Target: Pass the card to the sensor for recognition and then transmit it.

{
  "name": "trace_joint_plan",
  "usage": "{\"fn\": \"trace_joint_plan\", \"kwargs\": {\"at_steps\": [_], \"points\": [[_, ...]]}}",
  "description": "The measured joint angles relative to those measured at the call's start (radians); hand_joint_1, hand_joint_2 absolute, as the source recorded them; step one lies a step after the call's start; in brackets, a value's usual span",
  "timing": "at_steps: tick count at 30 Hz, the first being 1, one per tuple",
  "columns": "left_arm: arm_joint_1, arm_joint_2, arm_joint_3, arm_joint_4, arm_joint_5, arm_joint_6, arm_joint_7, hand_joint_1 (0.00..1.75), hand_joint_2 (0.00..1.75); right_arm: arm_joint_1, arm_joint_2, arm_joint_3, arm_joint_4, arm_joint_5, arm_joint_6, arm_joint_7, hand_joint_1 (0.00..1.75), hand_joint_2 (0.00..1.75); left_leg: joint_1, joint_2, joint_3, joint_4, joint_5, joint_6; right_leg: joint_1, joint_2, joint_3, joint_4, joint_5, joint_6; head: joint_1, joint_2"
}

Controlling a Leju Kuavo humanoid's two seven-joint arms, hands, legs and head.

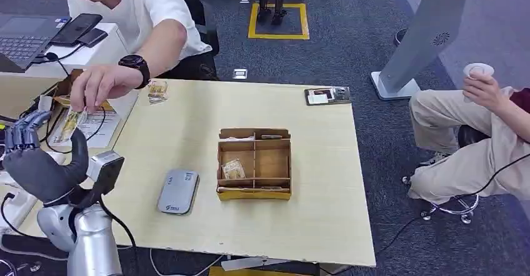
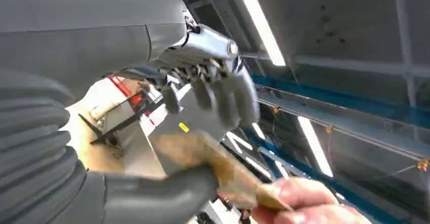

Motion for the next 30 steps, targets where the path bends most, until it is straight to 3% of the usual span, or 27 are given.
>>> {"fn": "trace_joint_plan", "kwargs": {"at_steps": [25,30], "points": [[0.000,0.000,0.000,0.000,0.037,0.000,-0.011,1.75,1.75,0.000,0.000,0.002,0.000,-0.016,0.000,0.000,0.00,1.75,0.000,0.000,0.000,0.000,0.000,0.000,0.000,0.000,0.000,0.000,0.000,0.000,0.000,0.000],[0.001,0.000,-0.001,-0.007,-0.011,0.000,0.000,1.75,1.75,0.000,0.000,0.005,0.000,-0.018,0.000,-0.003,0.00,1.75,0.000,0.000,0.000,0.000,0.000,0.000,0.000,0.000,0.000,0.000,0.000,0.000,0.000,0.000]]}}
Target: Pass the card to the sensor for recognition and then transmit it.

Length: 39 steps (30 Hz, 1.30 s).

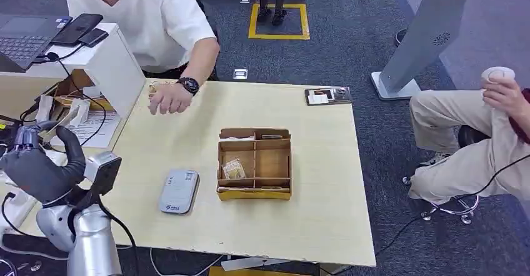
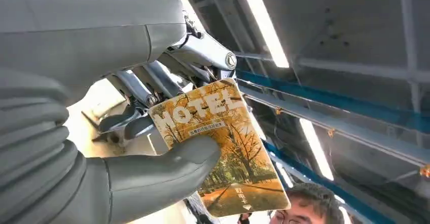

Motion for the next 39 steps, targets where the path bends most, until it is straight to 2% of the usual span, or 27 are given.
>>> {"fn": "trace_joint_plan", "kwargs": {"at_steps": [4,6,8,19,27,32,39], "points": [[0.009,0.000,-0.013,-0.022,-0.043,0.000,0.032,1.75,1.75,0.001,0.000,0.005,0.000,-0.011,0.000,0.000,0.00,1.75,0.000,0.000,0.000,0.000,0.000,0.000,0.000,0.000,0.000,0.000,0.000,0.000,0.000,0.000],[0.013,0.001,-0.046,-0.045,-0.097,0.000,0.074,1.75,1.75,0.001,0.000,0.005,0.000,-0.019,0.000,0.000,0.00,1.75,0.000,-0.001,-0.001,0.000,0.000,0.000,0.000,-0.001,0.000,0.000,0.000,0.000,0.000,0.000],[0.013,0.001,-0.063,-0.055,-0.108,0.000,0.084,1.75,1.75,0.001,0.000,0.005,0.000,-0.020,0.000,0.000,0.00,1.75,0.000,-0.001,-0.001,0.000,0.000,0.000,0.000,-0.001,0.000,0.000,0.000,0.000,0.000,0.000],[0.013,0.005,-0.100,-0.076,-0.114,0.000,0.089,1.75,1.75,0.002,0.000,0.005,0.000,-0.021,0.000,0.000,0.00,1.75,0.000,-0.001,-0.001,0.000,0.000,0.000,0.000,-0.001,0.000,0.000,0.000,0.000,0.000,0.000],[0.090,0.023,-0.185,-0.091,-0.280,0.000,0.212,1.75,1.75,0.002,0.000,0.005,0.000,-0.033,0.000,0.016,0.00,1.75,0.000,0.000,-0.001,0.000,0.000,0.000,0.000,0.000,-0.001,0.000,0.000,0.000,0.000,0.000],[0.120,0.028,-0.221,-0.090,-0.371,0.000,0.255,1.75,1.75,0.006,0.000,0.005,0.000,-0.044,0.000,0.012,0.00,1.75,0.000,0.000,-0.001,0.000,0.000,0.000,0.000,0.000,-0.001,0.000,0.000,0.000,0.000,0.000],[0.176,0.039,-0.258,-0.078,-0.434,0.000,0.293,1.75,1.75,0.007,0.000,0.005,0.000,-0.055,0.000,0.012,0.00,1.75,-0.001,0.000,-0.001,0.000,0.000,0.000,-0.001,0.000,-0.001,0.000,0.000,0.000,0.000,0.000]]}}
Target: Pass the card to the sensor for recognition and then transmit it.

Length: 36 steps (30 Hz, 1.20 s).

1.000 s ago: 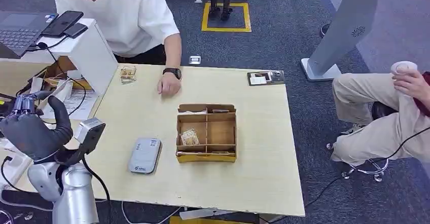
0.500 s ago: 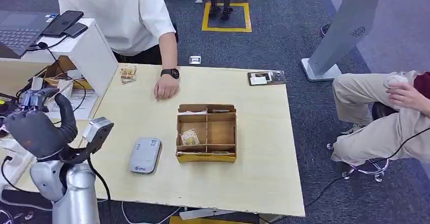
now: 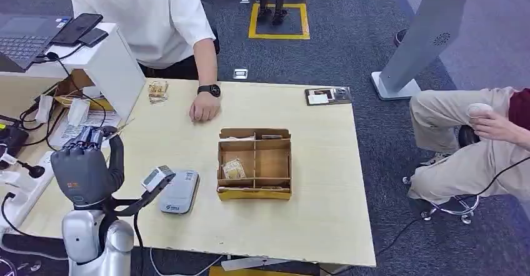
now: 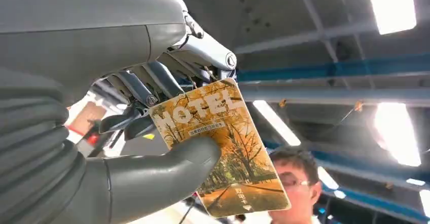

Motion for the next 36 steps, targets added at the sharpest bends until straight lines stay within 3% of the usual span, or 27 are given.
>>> {"fn": "trace_joint_plan", "kwargs": {"at_steps": [14,24,29,36], "points": [[0.051,-0.001,-0.006,0.074,-0.069,0.000,0.049,1.75,1.75,0.003,0.000,0.000,0.000,-0.017,0.000,-0.003,0.00,1.75,0.000,0.000,0.000,0.000,0.000,0.000,0.000,0.000,0.000,0.000,0.000,0.000,0.000,0.000],[0.083,0.011,-0.045,0.122,-0.099,0.000,0.178,1.75,1.75,0.006,0.000,0.000,0.000,-0.019,0.000,-0.006,0.00,1.75,0.000,0.000,0.000,0.000,0.000,0.000,0.000,0.000,0.000,0.000,0.000,0.000,0.000,0.000],[0.100,0.017,-0.069,0.144,-0.099,0.000,0.211,1.75,1.75,0.007,0.000,0.000,0.000,-0.020,0.000,-0.006,0.00,1.75,0.000,0.000,0.000,0.000,0.000,0.000,0.000,0.000,0.000,0.000,0.000,0.000,0.000,0.000],[0.105,0.051,-0.109,0.193,-0.100,0.000,0.323,1.75,1.75,0.010,0.000,-0.003,0.000,-0.019,0.000,-0.015,0.00,1.75,0.000,0.000,0.000,0.000,0.000,0.000,0.000,0.000,0.000,0.000,0.000,0.000,0.001,0.000]]}}
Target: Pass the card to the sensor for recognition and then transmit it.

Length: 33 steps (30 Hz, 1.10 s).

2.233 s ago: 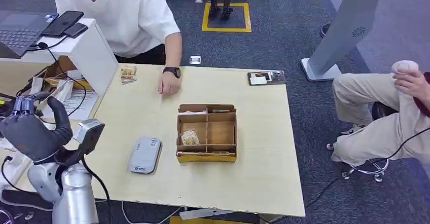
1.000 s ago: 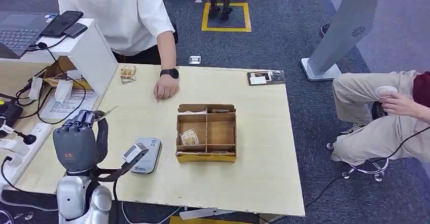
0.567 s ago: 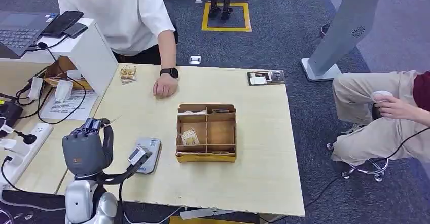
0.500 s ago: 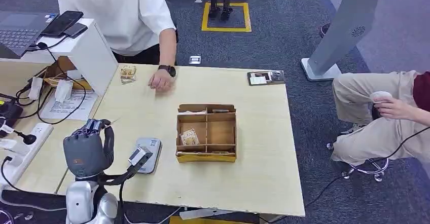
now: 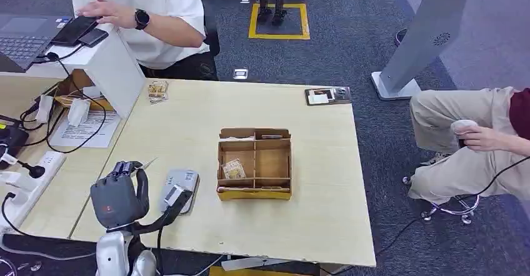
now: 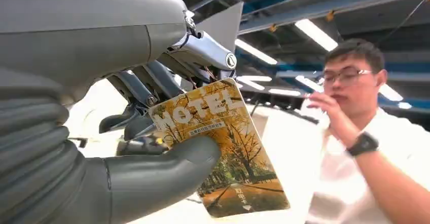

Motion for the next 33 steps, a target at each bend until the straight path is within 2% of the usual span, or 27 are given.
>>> {"fn": "trace_joint_plan", "kwargs": {"at_steps": [11,18,33], "points": [[-0.004,0.080,-0.092,0.097,0.000,0.000,0.180,1.75,1.75,0.001,0.000,-0.011,0.000,-0.001,0.000,-0.001,0.00,1.75,0.000,0.000,0.000,0.000,0.000,0.000,0.000,0.000,0.000,0.000,0.000,0.000,0.000,0.000],[-0.007,0.105,-0.132,0.127,0.000,0.000,0.193,1.75,1.75,0.002,0.000,-0.013,0.000,-0.001,0.000,-0.002,0.00,1.75,0.000,0.000,0.000,0.000,0.000,0.000,0.000,0.000,0.000,0.000,0.000,0.000,0.000,0.000],[-0.014,0.108,-0.209,0.197,0.000,0.000,0.220,1.75,1.75,0.002,0.000,-0.014,0.000,0.005,0.000,-0.003,0.00,1.75,0.000,0.000,0.000,0.000,0.000,0.000,0.000,0.000,0.000,0.000,0.000,0.000,0.000,0.000]]}}
